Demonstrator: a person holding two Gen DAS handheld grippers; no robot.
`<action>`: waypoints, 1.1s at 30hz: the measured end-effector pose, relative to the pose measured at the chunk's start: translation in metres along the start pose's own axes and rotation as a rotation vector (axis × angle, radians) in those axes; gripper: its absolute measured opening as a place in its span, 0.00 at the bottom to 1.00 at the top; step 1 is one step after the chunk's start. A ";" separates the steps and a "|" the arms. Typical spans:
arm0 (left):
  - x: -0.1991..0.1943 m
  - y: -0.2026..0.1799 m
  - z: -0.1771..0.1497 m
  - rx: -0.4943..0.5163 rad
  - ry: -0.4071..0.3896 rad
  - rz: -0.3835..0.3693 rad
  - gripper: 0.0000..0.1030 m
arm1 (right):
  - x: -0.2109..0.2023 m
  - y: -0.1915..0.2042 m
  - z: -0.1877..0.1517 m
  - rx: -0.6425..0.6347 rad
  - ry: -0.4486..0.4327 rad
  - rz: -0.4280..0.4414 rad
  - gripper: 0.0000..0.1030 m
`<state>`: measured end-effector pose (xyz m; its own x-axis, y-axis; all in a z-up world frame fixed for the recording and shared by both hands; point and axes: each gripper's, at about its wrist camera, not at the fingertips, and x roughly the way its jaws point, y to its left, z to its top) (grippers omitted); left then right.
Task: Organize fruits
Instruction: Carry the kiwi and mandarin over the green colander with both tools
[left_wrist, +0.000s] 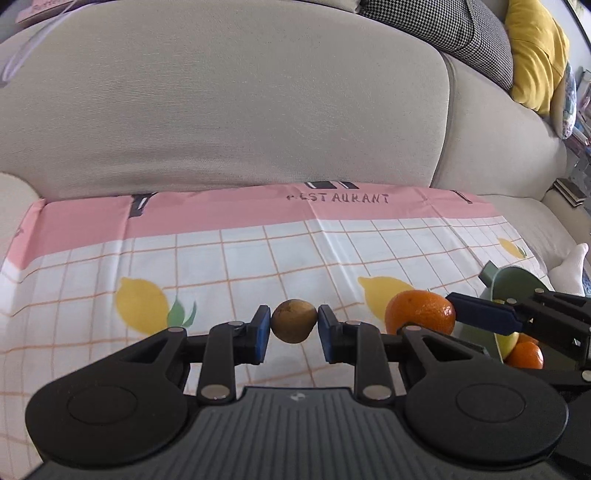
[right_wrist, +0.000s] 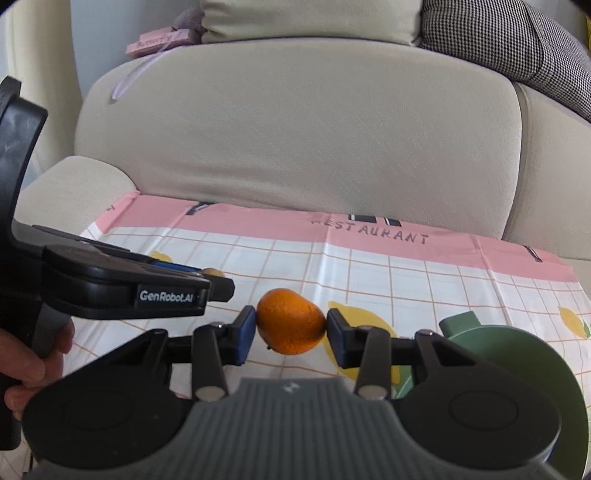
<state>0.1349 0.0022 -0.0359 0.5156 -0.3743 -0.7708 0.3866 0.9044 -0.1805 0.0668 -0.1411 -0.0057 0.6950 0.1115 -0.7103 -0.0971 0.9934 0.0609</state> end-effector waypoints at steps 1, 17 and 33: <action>-0.006 -0.002 -0.002 -0.001 0.003 0.009 0.30 | -0.004 0.002 -0.001 -0.005 -0.003 0.005 0.38; -0.066 -0.067 -0.019 0.057 -0.015 -0.003 0.30 | -0.083 -0.020 -0.025 -0.011 -0.046 -0.038 0.38; -0.053 -0.146 -0.031 0.196 0.060 -0.159 0.30 | -0.115 -0.098 -0.063 0.094 0.022 -0.142 0.38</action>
<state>0.0273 -0.1034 0.0128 0.3921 -0.4908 -0.7781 0.6035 0.7756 -0.1850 -0.0485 -0.2526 0.0261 0.6814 -0.0302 -0.7313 0.0694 0.9973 0.0235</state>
